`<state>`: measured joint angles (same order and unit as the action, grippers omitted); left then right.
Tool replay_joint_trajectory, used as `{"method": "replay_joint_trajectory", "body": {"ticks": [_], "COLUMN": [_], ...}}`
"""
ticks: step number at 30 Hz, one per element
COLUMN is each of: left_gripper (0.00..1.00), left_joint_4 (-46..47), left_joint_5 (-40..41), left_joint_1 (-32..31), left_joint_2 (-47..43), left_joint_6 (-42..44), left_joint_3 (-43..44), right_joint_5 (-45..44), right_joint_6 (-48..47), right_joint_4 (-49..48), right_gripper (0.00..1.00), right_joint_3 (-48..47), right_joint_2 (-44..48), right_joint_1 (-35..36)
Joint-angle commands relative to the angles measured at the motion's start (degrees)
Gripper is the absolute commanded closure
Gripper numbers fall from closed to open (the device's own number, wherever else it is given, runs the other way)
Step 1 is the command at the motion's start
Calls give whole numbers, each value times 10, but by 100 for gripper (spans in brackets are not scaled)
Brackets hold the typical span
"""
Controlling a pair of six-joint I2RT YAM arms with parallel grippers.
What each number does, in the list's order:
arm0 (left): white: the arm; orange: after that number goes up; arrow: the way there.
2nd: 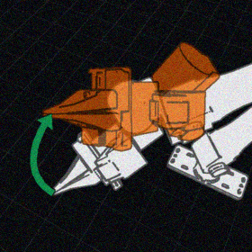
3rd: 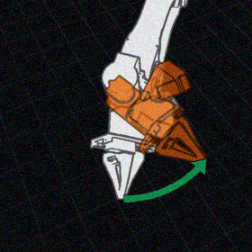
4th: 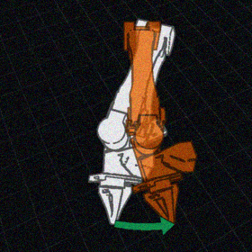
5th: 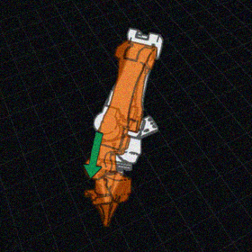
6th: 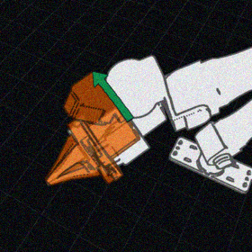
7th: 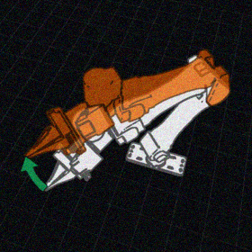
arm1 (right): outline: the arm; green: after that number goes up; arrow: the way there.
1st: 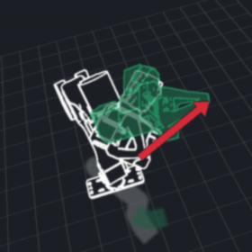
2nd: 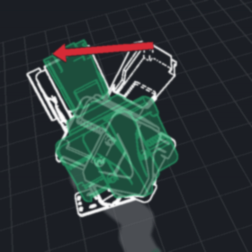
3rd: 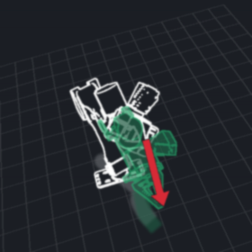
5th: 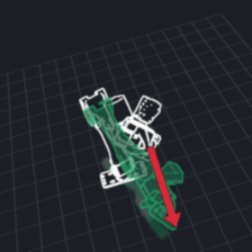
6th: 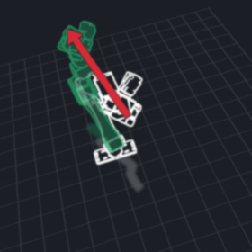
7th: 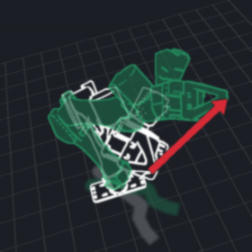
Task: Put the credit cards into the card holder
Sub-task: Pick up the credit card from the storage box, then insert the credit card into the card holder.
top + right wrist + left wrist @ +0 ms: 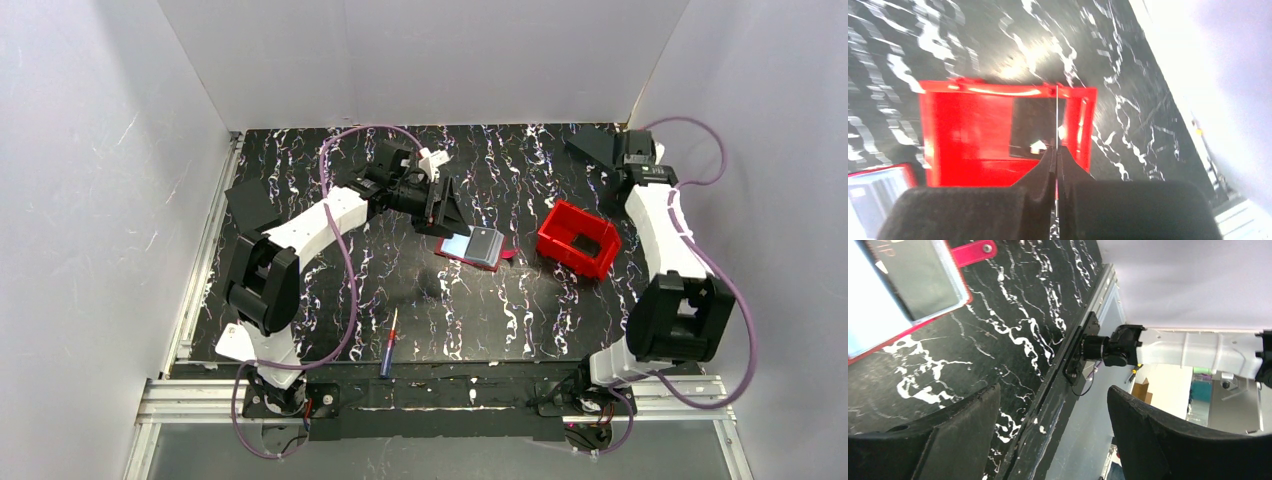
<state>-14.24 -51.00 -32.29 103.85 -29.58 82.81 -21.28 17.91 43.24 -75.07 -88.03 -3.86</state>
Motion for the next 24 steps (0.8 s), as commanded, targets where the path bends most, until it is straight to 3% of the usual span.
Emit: {"method": "replay_joint_trajectory", "body": {"ticks": [1, 6, 10, 12, 18, 24], "left_gripper": [24, 26, 31, 35, 54, 56], "left_joint_4": [-42, -60, -31, -16, 25, 25], "left_joint_5": [32, 58, 63, 63, 47, 96], "left_joint_1": [22, 29, 44, 48, 47, 40], "left_joint_2": [19, 58, 87, 105, 160, 182], "left_joint_6": [31, 30, -15, -33, -76, -69], "left_joint_3": [7, 24, 26, 31, 52, 64], "right_joint_5": [30, 204, 398, 448, 491, 394], "right_joint_6": [-33, -4, 76, 112, 164, 207], "right_joint_4": [-8, -45, -169, -223, -302, -255], "right_gripper": [99, 99, 99, 99, 99, 99], "right_joint_3": [-90, -132, -67, -27, 30, 29], "right_joint_2": [63, 29, -17, -44, -107, -138], "right_joint_1": [67, 148, 162, 176, 211, 244]}}
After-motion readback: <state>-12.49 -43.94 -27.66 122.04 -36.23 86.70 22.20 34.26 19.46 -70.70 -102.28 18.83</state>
